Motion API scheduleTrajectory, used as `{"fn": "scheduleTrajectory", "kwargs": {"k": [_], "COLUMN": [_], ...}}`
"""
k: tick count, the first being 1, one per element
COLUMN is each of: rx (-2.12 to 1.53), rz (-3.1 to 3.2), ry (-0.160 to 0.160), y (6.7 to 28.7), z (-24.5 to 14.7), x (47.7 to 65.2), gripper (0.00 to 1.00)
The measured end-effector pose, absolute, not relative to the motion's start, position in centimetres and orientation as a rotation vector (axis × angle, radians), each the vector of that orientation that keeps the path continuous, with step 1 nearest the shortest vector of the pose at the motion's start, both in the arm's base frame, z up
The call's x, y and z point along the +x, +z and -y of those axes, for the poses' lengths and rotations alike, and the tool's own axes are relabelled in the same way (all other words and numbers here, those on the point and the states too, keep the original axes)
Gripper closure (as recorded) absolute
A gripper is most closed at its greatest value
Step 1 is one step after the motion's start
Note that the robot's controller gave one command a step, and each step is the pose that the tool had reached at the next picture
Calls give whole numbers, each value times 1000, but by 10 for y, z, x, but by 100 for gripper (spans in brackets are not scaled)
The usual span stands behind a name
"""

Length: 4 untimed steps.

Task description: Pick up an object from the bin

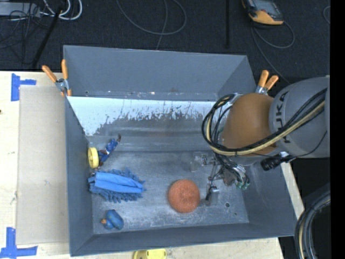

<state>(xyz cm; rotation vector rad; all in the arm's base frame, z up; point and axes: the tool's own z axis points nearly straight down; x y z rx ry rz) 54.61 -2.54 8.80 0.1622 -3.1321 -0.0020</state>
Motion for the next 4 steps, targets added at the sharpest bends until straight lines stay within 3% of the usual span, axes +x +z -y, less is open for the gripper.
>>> {"fn": "scheduleTrajectory", "kwargs": {"k": [1,2,3,4], "rx": [255,152,153,156], "rz": [3130,3135,3135,3140], "ry": [0,-1,-1,0], "y": [81,69,69,207], "z": [13,-26,-26,7], "x": [543,541,541,534], "gripper": [0,100,100,100]}}
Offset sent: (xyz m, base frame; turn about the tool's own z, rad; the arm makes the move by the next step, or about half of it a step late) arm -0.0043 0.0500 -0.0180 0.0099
